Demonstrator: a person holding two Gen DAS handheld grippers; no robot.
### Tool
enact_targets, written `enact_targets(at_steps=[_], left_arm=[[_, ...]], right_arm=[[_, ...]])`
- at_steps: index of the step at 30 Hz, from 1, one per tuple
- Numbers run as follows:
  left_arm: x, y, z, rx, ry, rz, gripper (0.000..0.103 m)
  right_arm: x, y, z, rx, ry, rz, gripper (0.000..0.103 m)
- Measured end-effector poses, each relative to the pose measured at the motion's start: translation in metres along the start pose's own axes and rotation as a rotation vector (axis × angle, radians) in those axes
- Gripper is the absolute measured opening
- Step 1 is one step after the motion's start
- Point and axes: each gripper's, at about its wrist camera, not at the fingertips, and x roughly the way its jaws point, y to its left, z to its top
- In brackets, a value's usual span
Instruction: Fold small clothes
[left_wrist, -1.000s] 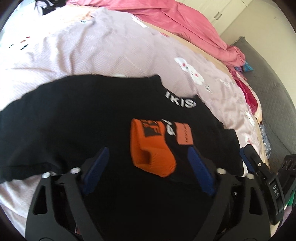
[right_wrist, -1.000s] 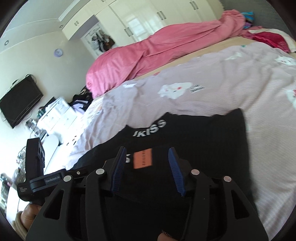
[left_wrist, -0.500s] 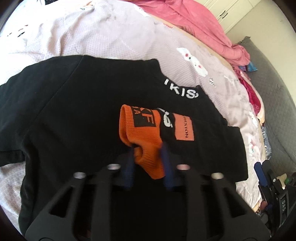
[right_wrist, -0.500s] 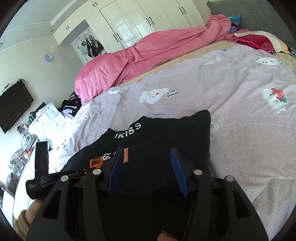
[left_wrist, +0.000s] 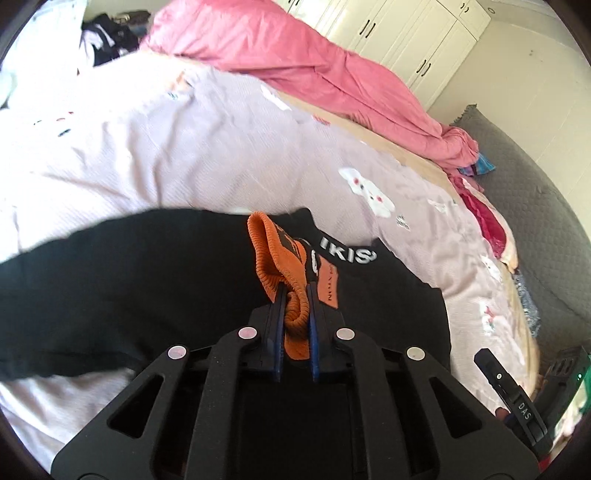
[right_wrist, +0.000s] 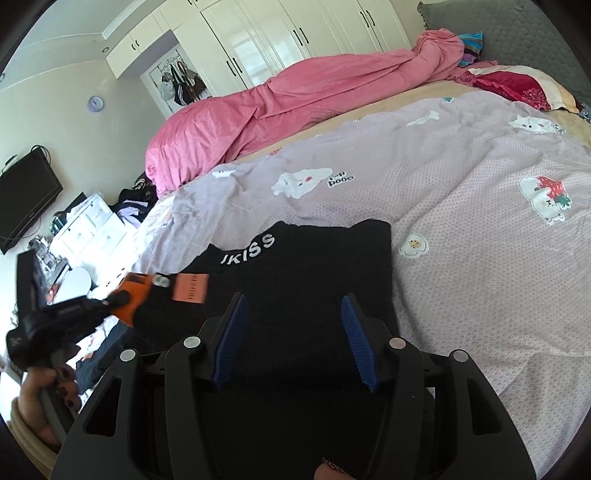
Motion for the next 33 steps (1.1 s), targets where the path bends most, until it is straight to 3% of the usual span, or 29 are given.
enact_targets(at_steps=[12,20,24,30,33], left_arm=[[-0.005,0.030,-0.008,-0.033,0.023,0.050,0.008],[-0.008,0.014,-0.011,0.068,0.042,0.064,0.012],[0.012,0.000,-0.021,0.131,0.100,0.080,0.030],[0.046,0.019,-0.036,0.124,0.209,0.170,0.037],[0.049,0.029,-0.039,0.103,0.207,0.156,0.038]], right_arm=[[0.016,0.010,-0.003,-0.050,0.040,-0.054,0.053],[0.032,0.022,-0.007,-0.128,0.085,-0.096,0.053],[0.041,0.031,-0.008,-0.177,0.114,-0.097,0.053],[0.057,0.038,-0.012,-0.253,0.171,-0.135,0.054],[0.067,0.029,-0.018,-0.254,0.210,-0.202,0.054]])
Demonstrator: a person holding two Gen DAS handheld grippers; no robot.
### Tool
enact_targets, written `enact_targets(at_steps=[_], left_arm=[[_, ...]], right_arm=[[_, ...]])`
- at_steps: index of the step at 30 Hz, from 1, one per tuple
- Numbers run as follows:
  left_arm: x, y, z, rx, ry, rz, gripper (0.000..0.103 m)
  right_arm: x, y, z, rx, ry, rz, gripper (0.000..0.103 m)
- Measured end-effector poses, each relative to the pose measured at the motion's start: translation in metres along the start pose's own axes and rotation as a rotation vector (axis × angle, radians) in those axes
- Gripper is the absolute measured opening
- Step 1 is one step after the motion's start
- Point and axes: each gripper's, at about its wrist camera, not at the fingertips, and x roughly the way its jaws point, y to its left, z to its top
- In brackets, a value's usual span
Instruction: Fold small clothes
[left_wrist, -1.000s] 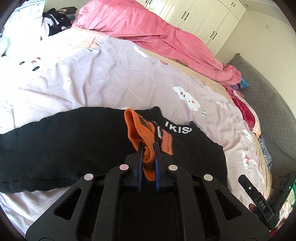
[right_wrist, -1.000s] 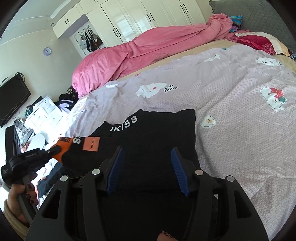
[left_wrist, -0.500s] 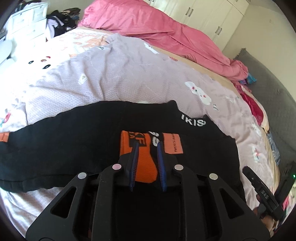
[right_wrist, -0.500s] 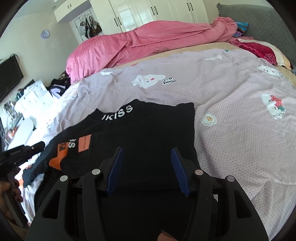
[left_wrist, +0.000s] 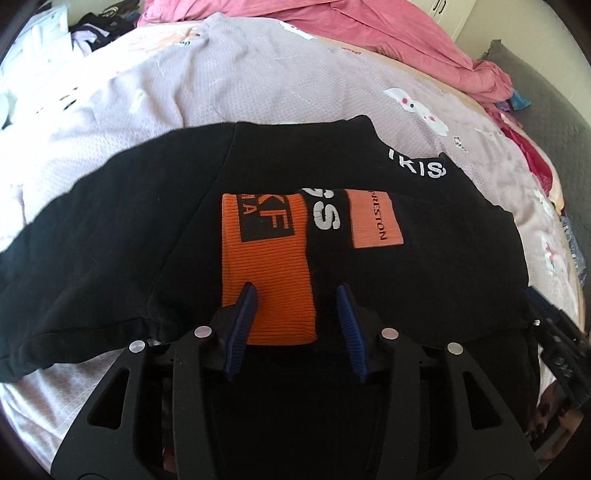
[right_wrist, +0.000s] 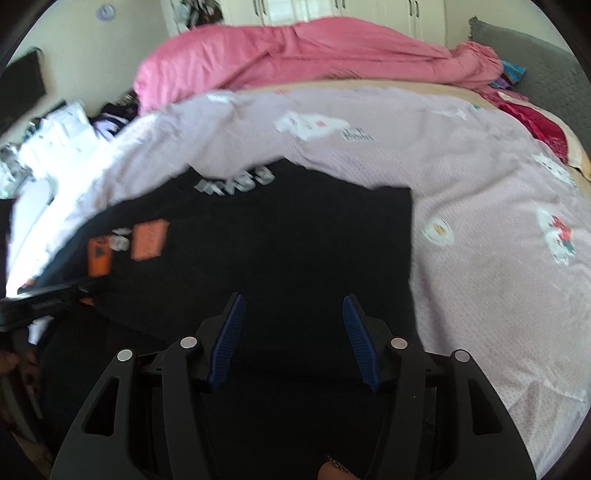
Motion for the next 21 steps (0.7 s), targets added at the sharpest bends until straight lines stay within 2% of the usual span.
enact_targets(at_steps=[3,8,11,13,18,20,21], left_arm=[[-0.002,0.001,-0.001,0.005,-0.007,-0.013,0.041],[-0.004,-0.003,-0.003,0.017,-0.010,-0.008,0.048],[-0.007,-0.007,-0.003,0.021,-0.013,-0.008,0.058],[-0.011,-0.007,-0.004,0.017,-0.017,-0.011,0.061],[-0.023,-0.006,-0.005,0.005,-0.037,0.000,0.068],[-0.028,-0.005,-0.005,0.002,-0.045,0.002,0.069],[-0.032,-0.005,-0.006,-0.002,-0.053,0.004,0.075]], right_arm=[[0.018,-0.011,-0.008,0.031,0.073,-0.036,0.054],[0.017,-0.015,-0.012,0.049,0.064,-0.016,0.056],[0.009,-0.017,-0.012,0.072,0.058,0.011,0.059],[0.003,-0.017,-0.012,0.066,0.049,0.013,0.063],[-0.011,-0.014,-0.013,0.066,0.025,0.022,0.081],[-0.015,-0.012,-0.013,0.076,0.017,0.032,0.082],[-0.017,-0.011,-0.012,0.078,0.015,0.031,0.082]])
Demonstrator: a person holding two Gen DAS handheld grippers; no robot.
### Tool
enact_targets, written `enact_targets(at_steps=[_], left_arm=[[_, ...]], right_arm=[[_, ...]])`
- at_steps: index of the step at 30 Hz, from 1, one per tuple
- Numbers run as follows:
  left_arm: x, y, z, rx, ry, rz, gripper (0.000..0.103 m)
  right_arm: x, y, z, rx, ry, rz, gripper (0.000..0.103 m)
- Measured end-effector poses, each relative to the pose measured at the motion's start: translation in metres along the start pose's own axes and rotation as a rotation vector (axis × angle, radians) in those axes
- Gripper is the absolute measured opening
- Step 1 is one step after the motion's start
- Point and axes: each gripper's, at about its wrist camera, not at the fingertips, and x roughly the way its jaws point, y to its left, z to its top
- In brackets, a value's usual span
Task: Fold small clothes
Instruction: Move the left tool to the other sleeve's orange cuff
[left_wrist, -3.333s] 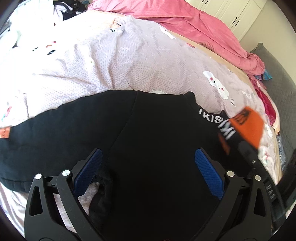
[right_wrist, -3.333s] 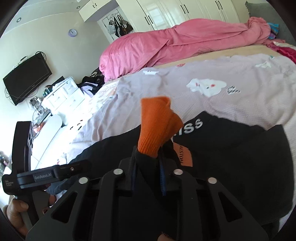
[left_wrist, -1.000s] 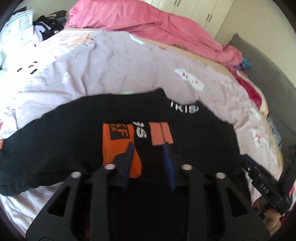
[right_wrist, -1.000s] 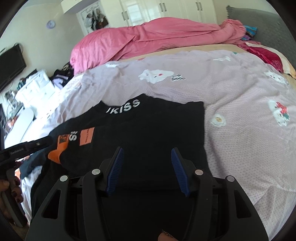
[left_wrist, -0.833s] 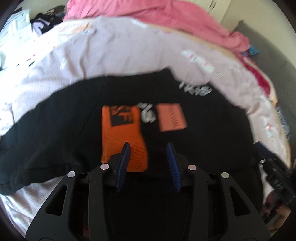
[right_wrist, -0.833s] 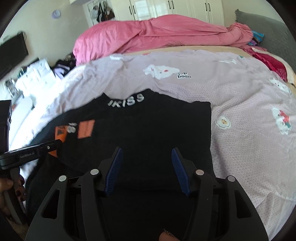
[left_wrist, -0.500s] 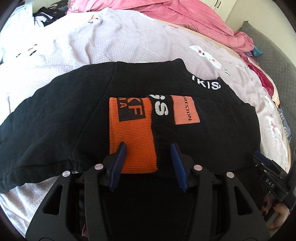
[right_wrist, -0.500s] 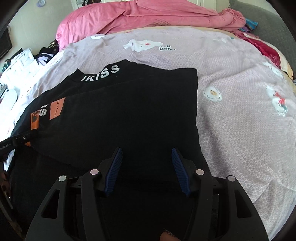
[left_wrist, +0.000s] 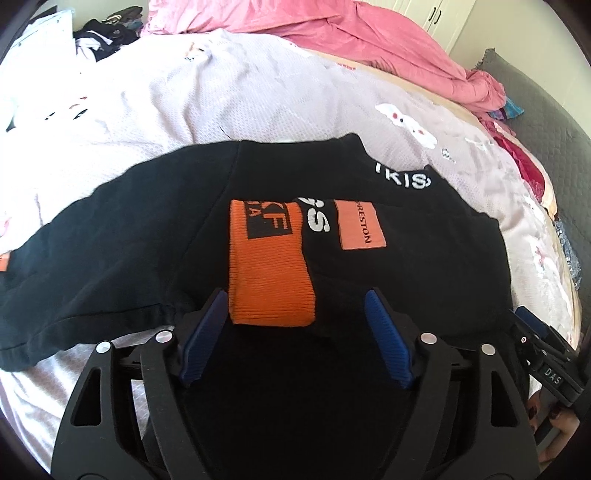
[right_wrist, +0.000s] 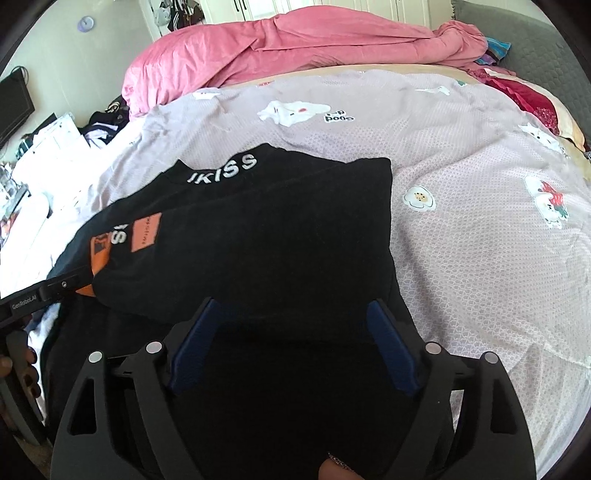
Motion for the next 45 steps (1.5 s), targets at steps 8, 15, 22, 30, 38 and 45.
enact_targets(at_steps=[8,15,22,30,38,45], left_arm=[[-0.029,0.008,-0.002,-0.013,-0.053,0.030,0.092],[-0.052,0.022,-0.007,-0.047,-0.094,0.036,0.093],[-0.068,0.039,-0.012,-0.073,-0.121,0.079,0.093],[-0.087,0.068,-0.020,-0.121,-0.151,0.112,0.093],[-0.106,0.099,-0.029,-0.181,-0.181,0.161,0.093],[-0.116,0.123,-0.038,-0.230,-0.190,0.189,0.093]], right_arm=[[-0.019,0.018,0.006,-0.002,-0.062,0.036,0.095],[-0.031,0.041,0.010,-0.033,-0.095,0.061,0.096],[-0.041,0.074,0.011,-0.086,-0.120,0.097,0.096],[-0.045,0.113,0.011,-0.143,-0.127,0.144,0.096],[-0.046,0.153,0.011,-0.207,-0.128,0.192,0.096],[-0.043,0.187,0.009,-0.263,-0.118,0.235,0.096]])
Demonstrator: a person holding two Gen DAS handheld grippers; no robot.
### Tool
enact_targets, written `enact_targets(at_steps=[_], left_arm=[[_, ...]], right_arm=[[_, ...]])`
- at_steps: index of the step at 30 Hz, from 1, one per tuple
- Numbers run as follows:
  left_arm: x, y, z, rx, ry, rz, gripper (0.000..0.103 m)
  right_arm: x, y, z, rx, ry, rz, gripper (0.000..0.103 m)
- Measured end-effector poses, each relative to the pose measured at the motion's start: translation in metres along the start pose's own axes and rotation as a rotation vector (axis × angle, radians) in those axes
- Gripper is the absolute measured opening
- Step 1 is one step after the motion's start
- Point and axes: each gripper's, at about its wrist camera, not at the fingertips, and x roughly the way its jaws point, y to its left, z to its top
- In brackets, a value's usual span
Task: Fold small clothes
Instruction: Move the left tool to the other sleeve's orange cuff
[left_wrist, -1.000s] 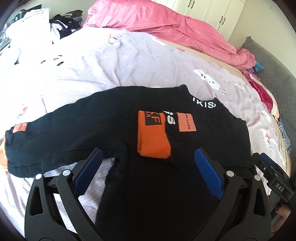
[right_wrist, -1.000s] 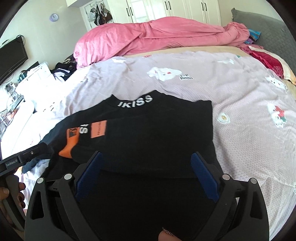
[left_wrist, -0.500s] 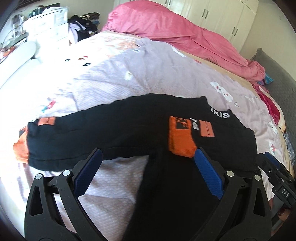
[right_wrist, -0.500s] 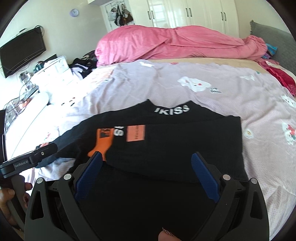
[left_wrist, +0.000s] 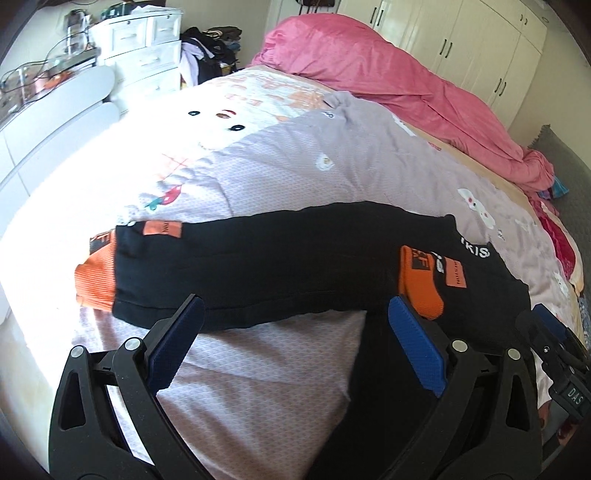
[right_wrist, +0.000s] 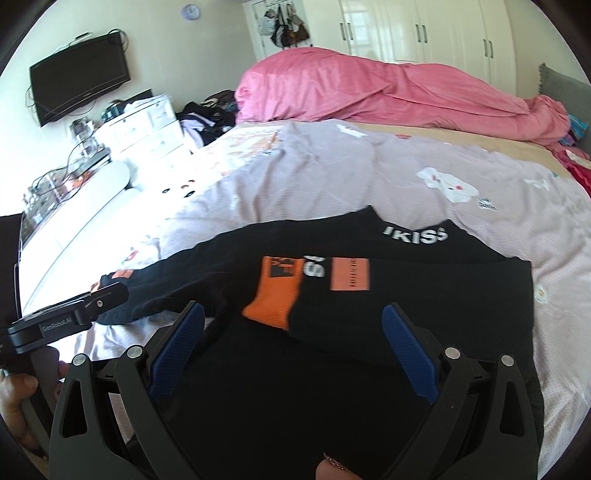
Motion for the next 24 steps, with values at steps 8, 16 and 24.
enact_targets(at_steps=[8,16,24], left_arm=[[-0.006,0.034,-0.003,-0.065,-0.013,0.043,0.093],[-0.009,0.074,-0.007,-0.139,-0.023,0.102,0.093],[-0.004,0.107,-0.022,-0.233,0.020,0.074,0.093]], right_arm=[[0.010,0.033,0.006,-0.044,0.012,0.055,0.096],[0.022,0.062,0.009,-0.089,0.026,0.091,0.096],[0.031,0.083,0.007,-0.110,0.044,0.125,0.096]])
